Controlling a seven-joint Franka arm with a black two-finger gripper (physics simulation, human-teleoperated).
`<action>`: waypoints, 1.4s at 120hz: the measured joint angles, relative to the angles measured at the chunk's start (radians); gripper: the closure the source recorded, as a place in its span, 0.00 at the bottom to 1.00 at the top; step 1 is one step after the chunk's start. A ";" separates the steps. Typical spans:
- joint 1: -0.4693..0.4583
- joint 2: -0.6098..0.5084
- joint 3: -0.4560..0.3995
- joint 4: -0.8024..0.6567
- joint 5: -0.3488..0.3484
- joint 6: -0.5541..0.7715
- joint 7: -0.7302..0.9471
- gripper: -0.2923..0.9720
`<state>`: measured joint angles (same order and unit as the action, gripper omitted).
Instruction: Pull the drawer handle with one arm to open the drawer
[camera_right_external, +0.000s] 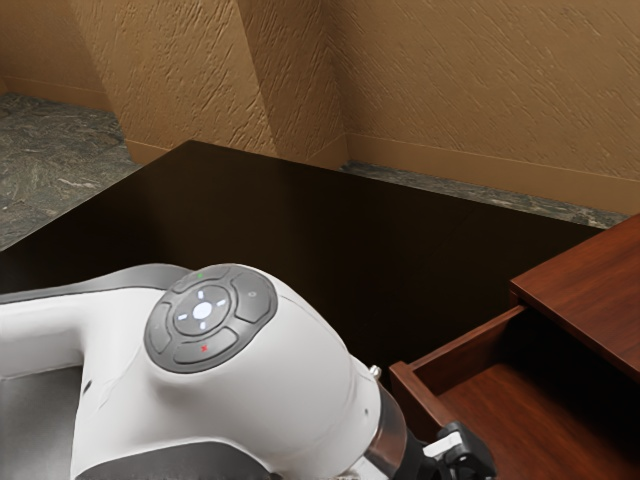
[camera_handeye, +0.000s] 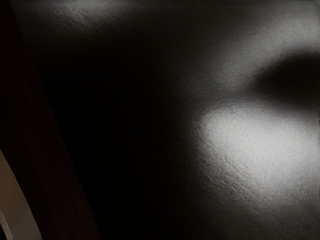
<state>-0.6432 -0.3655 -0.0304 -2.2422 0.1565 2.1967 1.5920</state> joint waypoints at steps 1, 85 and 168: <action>0.000 0.000 0.000 0.001 0.000 -0.002 0.000 0.24; 0.003 -0.010 -0.037 0.037 -0.018 -0.174 -0.021 0.29; 0.004 -0.042 -0.059 0.171 -0.031 -0.242 -0.033 0.24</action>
<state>-0.6393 -0.4070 -0.0890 -2.0712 0.1254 1.9547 1.5591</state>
